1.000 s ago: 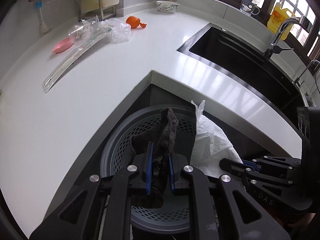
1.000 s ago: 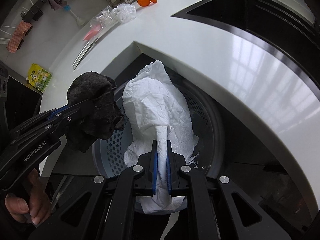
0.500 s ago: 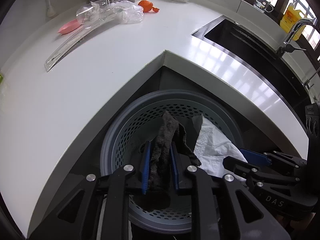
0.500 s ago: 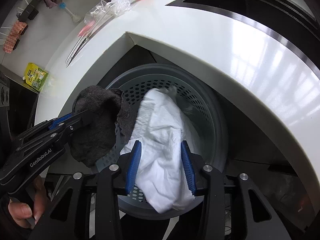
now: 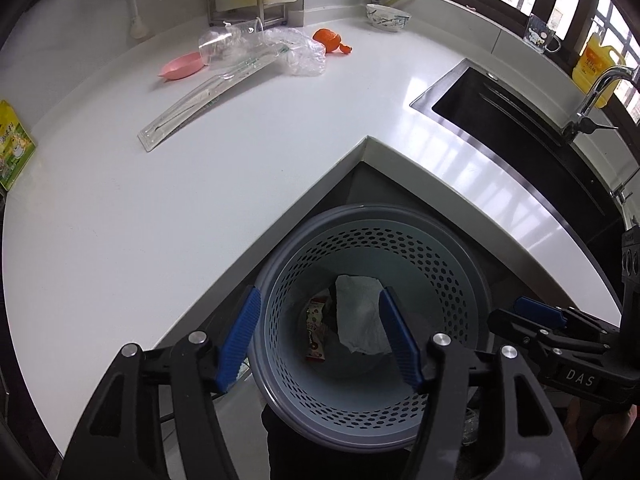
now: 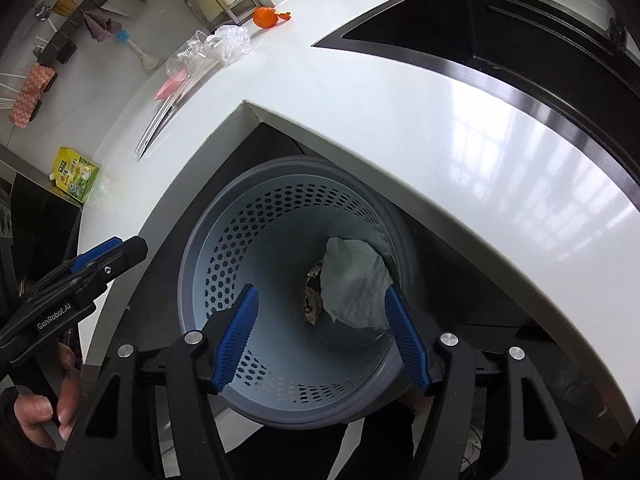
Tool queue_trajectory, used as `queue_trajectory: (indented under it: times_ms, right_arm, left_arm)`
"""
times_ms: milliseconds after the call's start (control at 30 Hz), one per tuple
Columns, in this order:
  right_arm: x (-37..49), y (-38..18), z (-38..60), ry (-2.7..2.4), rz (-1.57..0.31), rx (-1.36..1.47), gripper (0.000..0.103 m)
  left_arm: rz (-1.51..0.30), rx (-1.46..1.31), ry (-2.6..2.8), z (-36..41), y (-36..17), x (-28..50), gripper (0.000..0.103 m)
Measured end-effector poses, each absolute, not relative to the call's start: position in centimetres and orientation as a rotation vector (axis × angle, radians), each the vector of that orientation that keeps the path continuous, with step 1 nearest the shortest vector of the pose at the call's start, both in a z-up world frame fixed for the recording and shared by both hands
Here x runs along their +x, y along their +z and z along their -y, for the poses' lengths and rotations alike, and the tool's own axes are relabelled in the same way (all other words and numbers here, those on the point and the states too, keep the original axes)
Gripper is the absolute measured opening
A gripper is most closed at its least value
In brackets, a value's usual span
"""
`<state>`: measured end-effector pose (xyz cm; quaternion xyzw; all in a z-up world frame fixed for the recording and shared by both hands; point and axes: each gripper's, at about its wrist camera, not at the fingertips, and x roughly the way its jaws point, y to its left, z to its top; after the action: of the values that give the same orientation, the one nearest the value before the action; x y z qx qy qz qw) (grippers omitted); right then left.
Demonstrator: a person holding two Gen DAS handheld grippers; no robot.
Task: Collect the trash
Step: 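Open both grippers to release the sheet and cloth into the bin, then move both open grippers back toward the clear plastic packaging on the counter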
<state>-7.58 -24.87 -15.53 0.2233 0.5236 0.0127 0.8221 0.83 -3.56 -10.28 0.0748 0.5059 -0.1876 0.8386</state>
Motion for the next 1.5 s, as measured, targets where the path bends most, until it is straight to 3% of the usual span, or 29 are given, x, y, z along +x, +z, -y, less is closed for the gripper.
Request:
queue_trajectory:
  times_ms: [433, 667, 1033, 1500]
  right_arm:
    - [-8.7, -11.1, 24.6, 0.024, -1.037, 0.369, 0.072]
    - [-8.5, -8.3, 25.1, 0.024, -0.964, 0.326, 0.079]
    - [-7.0, -4.8, 25.4, 0.040, -0.860, 0.316, 0.082]
    - [-2.4, -3.4, 23.9, 0.067, -0.817, 0.320, 0.083]
  left_arm:
    - [-1.013, 0.157, -0.429, 4.7, -6.6, -0.2, 0.064]
    - [-0.953, 0.140, -0.423, 4.6, -3.9, -0.9, 0.074]
    - [-0.887, 0.111, -0.386, 3.2, -0.8, -0.7, 0.089]
    - [-0.838, 0.093, -0.316, -0.5, 1.0, 2.9, 0.094]
